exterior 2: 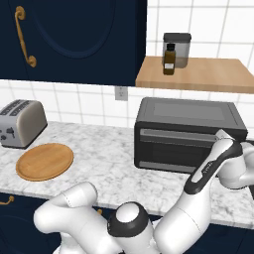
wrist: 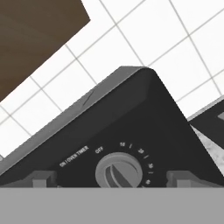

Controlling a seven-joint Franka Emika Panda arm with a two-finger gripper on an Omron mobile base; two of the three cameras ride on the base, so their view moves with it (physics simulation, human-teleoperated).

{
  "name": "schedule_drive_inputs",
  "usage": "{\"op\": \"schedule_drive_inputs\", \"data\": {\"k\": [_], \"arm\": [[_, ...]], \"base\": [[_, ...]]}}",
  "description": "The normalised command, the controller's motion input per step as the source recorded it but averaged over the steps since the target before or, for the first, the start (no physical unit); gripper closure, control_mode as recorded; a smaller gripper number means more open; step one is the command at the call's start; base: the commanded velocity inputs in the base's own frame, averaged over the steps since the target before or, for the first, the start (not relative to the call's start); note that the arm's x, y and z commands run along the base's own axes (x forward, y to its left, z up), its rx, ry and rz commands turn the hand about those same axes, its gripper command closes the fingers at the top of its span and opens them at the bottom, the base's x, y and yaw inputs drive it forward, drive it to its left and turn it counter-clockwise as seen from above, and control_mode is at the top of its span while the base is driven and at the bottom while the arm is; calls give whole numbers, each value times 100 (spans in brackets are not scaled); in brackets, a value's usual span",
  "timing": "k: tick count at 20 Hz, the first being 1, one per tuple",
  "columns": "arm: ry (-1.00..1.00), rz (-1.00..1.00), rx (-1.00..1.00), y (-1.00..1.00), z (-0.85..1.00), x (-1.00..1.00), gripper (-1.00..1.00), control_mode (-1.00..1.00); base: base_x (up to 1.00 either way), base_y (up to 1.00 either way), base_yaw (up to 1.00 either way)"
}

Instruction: Pick up the kebab skewer and baguette bread, and place them inside the toaster oven. Close the toaster oven door and start by setting the timer.

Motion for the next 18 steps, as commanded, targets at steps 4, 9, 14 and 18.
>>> {"op": "schedule_drive_inputs", "data": {"k": [4,9,14,18], "arm": [[0,0,0,0,0,0,100,-100],[0,0,0,0,0,0,100,-100],[0,0,0,0,0,0,100,-100],[0,0,2,0,0,-1,100,-100]], "base": [[0,0,0],[0,0,0],[0,0,0],[0,0,0]]}}
